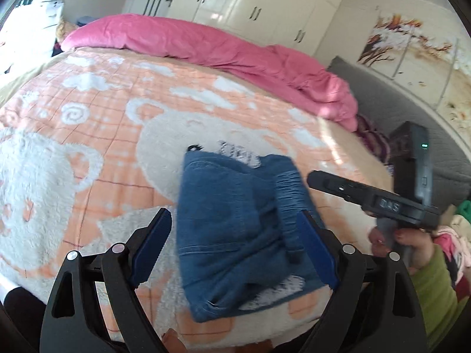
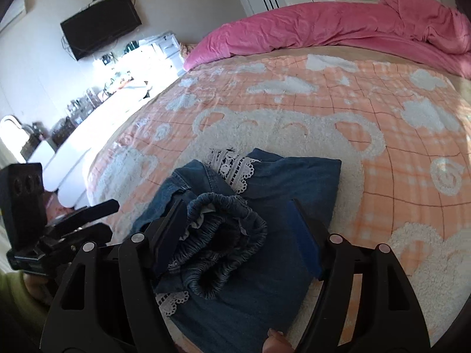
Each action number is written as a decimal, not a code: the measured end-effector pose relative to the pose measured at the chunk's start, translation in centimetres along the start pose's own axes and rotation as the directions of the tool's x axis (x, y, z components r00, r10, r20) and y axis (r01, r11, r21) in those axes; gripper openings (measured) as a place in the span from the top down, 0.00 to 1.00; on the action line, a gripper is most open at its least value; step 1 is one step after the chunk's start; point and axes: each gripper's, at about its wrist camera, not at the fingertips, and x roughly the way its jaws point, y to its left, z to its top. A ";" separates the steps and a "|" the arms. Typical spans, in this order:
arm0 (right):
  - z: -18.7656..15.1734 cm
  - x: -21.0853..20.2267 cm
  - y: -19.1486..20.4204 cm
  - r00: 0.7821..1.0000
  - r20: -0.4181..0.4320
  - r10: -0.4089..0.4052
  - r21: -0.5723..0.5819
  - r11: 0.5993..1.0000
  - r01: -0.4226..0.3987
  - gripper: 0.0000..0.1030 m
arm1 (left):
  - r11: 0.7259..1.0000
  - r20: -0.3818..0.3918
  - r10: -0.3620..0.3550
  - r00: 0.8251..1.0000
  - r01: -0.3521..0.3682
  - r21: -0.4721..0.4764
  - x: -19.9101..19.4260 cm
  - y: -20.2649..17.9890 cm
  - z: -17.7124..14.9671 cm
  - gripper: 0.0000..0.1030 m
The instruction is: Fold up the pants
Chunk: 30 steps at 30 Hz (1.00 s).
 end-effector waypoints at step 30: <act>-1.8 0.3 -5.6 1.000 -0.028 0.003 0.140 0.990 0.001 0.75 | 0.969 -0.140 -0.205 0.969 0.221 0.109 1.9 -5.8 -2.6 0.41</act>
